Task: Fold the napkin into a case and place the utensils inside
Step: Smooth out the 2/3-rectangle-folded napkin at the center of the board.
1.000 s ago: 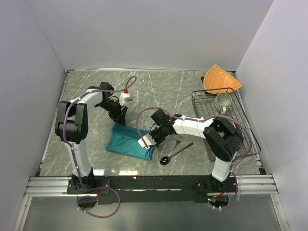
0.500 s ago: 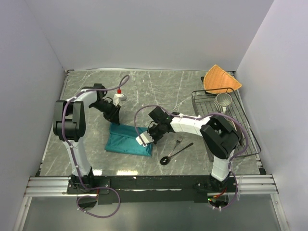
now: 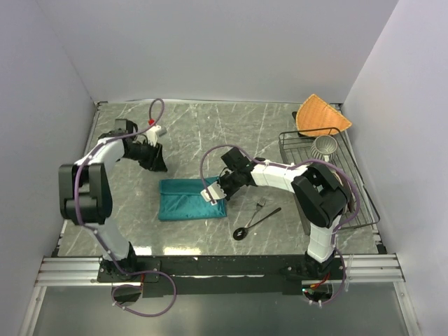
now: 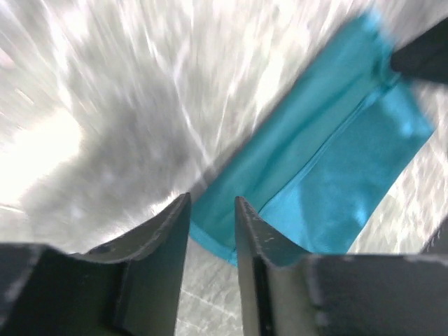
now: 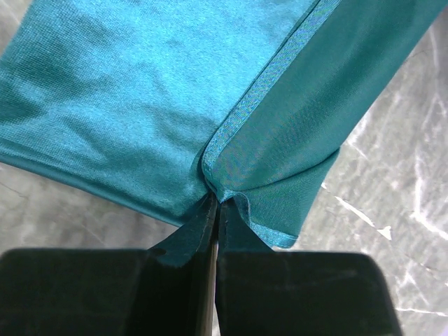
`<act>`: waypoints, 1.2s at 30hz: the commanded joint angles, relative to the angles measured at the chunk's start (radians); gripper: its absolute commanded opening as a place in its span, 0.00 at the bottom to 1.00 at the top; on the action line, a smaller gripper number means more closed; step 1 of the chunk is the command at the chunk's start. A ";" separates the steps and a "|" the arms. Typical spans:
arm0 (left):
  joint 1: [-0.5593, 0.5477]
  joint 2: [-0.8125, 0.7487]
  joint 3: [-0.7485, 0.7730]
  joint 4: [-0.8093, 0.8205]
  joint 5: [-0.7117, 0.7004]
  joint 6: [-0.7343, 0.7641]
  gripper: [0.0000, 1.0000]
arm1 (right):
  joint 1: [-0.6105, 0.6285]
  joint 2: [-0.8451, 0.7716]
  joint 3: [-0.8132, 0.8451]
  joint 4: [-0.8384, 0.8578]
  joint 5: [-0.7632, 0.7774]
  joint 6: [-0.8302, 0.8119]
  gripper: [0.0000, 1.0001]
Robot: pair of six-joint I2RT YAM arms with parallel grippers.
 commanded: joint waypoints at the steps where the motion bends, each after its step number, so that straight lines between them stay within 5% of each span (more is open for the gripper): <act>1: -0.033 -0.101 0.000 0.172 0.064 -0.142 0.35 | -0.014 -0.001 -0.003 0.047 -0.021 -0.065 0.00; 14: -0.181 -0.011 -0.102 0.120 -0.005 -0.240 0.25 | -0.020 -0.018 -0.023 0.057 -0.039 -0.065 0.00; 22: -0.188 0.054 -0.101 0.110 -0.100 -0.286 0.17 | -0.027 -0.094 -0.013 0.037 -0.054 0.070 0.31; 24: -0.191 0.061 -0.101 0.114 -0.112 -0.295 0.15 | -0.032 -0.111 -0.008 0.006 -0.057 0.096 0.45; 32: -0.202 0.057 -0.124 0.149 -0.126 -0.335 0.12 | -0.061 -0.230 0.026 -0.089 -0.090 0.430 0.52; 36: -0.213 0.042 -0.141 0.167 -0.124 -0.353 0.11 | -0.101 -0.192 0.122 -0.091 -0.100 0.889 0.46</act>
